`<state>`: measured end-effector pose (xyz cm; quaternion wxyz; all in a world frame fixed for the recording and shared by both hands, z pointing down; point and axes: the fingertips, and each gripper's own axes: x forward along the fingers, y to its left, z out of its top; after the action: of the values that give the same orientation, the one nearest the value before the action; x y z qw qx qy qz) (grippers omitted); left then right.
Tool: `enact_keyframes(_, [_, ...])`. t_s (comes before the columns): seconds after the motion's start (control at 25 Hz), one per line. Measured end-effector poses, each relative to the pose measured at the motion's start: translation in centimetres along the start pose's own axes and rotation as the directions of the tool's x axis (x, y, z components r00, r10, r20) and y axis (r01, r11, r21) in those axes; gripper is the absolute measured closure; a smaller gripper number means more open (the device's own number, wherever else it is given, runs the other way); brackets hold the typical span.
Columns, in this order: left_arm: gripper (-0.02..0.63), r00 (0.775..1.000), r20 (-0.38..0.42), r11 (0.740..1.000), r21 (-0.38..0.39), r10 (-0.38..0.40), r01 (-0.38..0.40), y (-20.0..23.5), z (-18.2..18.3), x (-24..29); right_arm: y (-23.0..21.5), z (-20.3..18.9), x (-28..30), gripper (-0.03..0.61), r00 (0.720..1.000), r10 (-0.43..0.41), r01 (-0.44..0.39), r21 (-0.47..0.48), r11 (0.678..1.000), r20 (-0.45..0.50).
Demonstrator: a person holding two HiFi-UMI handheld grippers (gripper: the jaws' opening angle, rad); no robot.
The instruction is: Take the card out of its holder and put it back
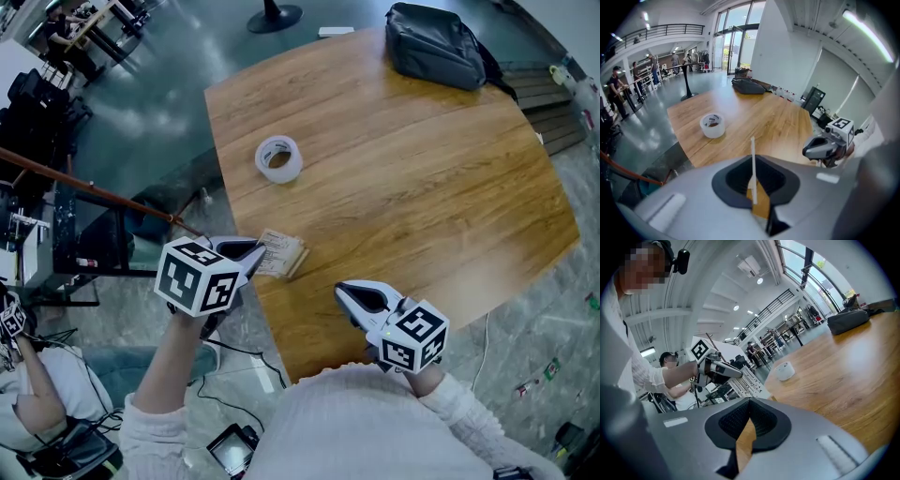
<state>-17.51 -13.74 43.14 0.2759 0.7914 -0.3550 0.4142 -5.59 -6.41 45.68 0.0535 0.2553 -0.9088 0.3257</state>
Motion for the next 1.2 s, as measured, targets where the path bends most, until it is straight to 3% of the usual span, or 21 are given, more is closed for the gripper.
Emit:
enact_keyframes(0.52, [0.589, 0.999, -0.042, 0.998, 0.061, 0.019, -0.016, -0.1, 0.0, 1.3, -0.4, -0.1, -0.2, 0.581, 1.000, -0.020, 0.020, 0.005, 1.000, -0.002])
enact_keyframes(1.2, [0.586, 0.997, -0.077, 0.997, 0.076, 0.022, -0.017, -0.2, -1.4, 4.1, -0.9, -1.2, -1.4, 0.581, 0.998, -0.051, 0.052, 0.022, 0.998, -0.028])
